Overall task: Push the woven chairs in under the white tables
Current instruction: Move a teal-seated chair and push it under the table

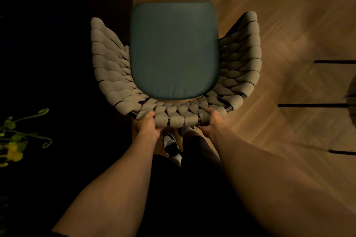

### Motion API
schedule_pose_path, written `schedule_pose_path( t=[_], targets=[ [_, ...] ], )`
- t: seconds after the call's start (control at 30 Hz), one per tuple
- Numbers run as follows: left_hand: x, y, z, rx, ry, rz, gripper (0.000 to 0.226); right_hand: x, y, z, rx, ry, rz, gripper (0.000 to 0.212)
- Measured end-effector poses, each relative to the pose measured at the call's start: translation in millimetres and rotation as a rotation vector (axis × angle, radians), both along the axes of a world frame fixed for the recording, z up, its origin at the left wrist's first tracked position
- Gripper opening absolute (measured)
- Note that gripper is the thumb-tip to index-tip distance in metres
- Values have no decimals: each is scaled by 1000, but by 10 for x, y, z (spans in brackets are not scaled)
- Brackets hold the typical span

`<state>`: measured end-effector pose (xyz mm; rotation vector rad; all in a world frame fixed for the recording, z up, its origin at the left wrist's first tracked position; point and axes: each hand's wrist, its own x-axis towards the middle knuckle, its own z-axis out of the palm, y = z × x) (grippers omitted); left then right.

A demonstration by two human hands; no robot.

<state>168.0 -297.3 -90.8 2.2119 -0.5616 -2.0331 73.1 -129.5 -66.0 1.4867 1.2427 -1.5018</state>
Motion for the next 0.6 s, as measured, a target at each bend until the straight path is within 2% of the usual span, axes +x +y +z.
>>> schedule_pose_path(
  t=[0.2,0.4,0.53,0.6],
  targets=[
    [-546,-398,-108,-28,-24,-29,60,-587,-316,19,3,47,2,30],
    [-1303,-725,-177,-63,-17,-18,66,-1332,-621,-8,-55,50,-48,40],
    [-1845,-907,-95,-110,23,-11,62,-1833,-785,-68,-42,90,-35,50],
    [-2104,-1009,-23,-119,42,-25,62,-2076,-883,-29,-57,115,-21,46]
  ],
)
